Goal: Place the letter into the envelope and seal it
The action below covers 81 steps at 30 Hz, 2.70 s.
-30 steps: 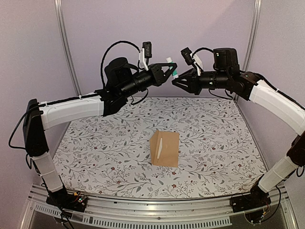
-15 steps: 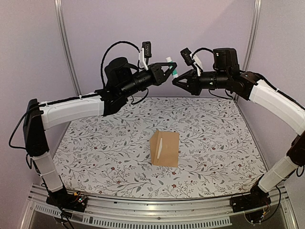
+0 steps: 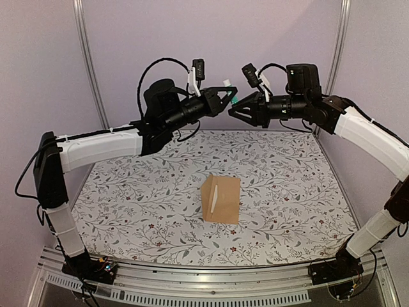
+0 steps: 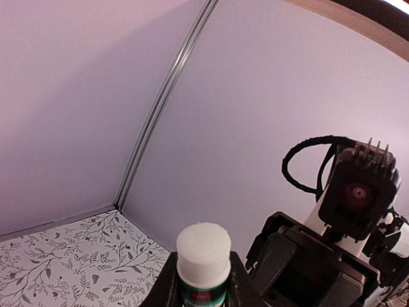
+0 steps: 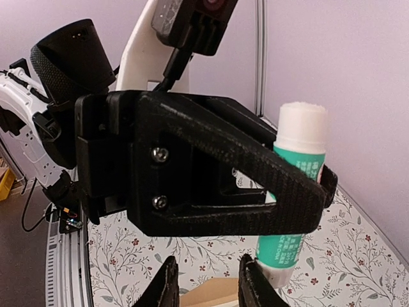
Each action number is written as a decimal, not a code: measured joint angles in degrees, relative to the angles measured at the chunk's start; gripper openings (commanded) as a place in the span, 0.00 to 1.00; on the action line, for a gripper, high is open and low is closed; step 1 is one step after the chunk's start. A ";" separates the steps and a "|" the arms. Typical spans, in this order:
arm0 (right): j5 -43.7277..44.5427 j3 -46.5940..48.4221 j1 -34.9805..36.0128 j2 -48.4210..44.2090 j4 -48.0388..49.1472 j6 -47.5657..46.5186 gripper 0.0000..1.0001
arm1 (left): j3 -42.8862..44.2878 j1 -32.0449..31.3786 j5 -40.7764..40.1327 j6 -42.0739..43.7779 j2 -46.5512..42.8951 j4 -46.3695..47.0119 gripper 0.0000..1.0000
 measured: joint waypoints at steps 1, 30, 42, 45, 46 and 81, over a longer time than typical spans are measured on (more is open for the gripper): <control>0.35 0.00 0.02 0.00 0.00 -0.13 0.27 | 0.00 0.02 -0.11 0.00 0.00 0.00 0.00; 8.28 -0.63 -0.20 1.11 -0.59 0.02 0.32 | -1.33 -0.63 -3.56 2.25 -1.29 1.14 0.00; 6.36 -0.74 -0.42 1.14 -0.52 -1.36 0.39 | -1.38 -1.01 -2.47 1.90 -1.73 1.53 0.00; 4.79 -0.74 -0.42 1.14 -0.52 -1.79 0.39 | -1.38 -1.01 -2.32 1.90 -1.73 1.51 0.00; 4.39 -0.74 -0.42 1.14 -0.52 -1.86 0.39 | -1.38 -1.01 -2.27 1.90 -1.73 1.51 0.00; -24.50 1.01 -6.56 2.32 3.87 9.38 0.04 | -1.73 0.66 11.96 -1.20 -0.44 9.49 0.00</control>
